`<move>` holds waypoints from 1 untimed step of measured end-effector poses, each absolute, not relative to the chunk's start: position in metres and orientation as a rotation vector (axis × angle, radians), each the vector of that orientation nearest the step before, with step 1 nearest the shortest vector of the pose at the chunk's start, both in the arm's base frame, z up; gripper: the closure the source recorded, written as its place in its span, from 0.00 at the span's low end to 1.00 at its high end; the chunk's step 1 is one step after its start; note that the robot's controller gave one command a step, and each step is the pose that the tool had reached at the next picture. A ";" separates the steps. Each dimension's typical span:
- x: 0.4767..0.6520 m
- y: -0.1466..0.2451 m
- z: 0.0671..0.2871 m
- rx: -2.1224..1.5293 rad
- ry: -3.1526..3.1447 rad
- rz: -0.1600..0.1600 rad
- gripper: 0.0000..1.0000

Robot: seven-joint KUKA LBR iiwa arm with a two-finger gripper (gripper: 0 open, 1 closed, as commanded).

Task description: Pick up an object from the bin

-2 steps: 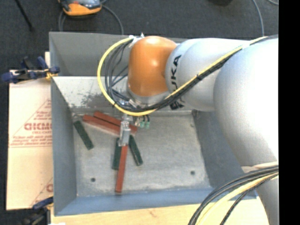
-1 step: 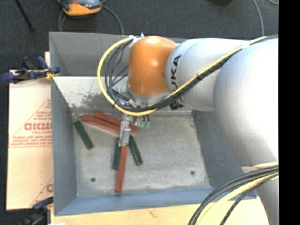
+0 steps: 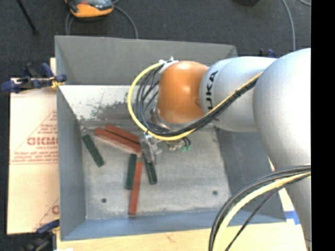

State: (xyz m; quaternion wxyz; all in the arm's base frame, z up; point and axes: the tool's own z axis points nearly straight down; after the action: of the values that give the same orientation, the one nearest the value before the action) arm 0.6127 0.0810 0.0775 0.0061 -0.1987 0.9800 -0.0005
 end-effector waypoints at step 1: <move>0.610 0.082 0.073 -0.620 3.073 0.003 0.00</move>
Offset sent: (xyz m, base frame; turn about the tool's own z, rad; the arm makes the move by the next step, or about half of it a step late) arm 0.0000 0.0000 0.0000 0.0000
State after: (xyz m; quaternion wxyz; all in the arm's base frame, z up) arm 0.6102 0.0819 0.0732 0.0036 -0.1977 0.9803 0.0009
